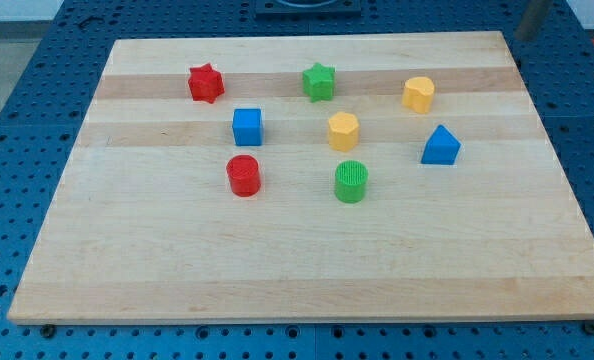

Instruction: Point your arm towards yellow heart

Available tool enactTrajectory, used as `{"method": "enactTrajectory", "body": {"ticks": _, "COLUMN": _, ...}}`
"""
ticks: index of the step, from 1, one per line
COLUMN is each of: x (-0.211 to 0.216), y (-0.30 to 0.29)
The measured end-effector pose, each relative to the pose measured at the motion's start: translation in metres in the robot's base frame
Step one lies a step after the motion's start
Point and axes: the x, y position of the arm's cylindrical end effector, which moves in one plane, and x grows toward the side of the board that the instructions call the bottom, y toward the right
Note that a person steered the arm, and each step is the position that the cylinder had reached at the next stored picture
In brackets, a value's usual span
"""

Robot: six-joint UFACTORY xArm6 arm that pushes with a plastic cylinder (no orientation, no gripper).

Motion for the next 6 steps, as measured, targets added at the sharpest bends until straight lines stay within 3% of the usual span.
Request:
{"method": "enactTrajectory", "body": {"ticks": 1, "x": 0.002, "y": -0.029}}
{"method": "enactTrajectory", "body": {"ticks": 5, "x": 0.144, "y": -0.096}}
{"method": "enactTrajectory", "body": {"ticks": 6, "x": 0.152, "y": -0.136}}
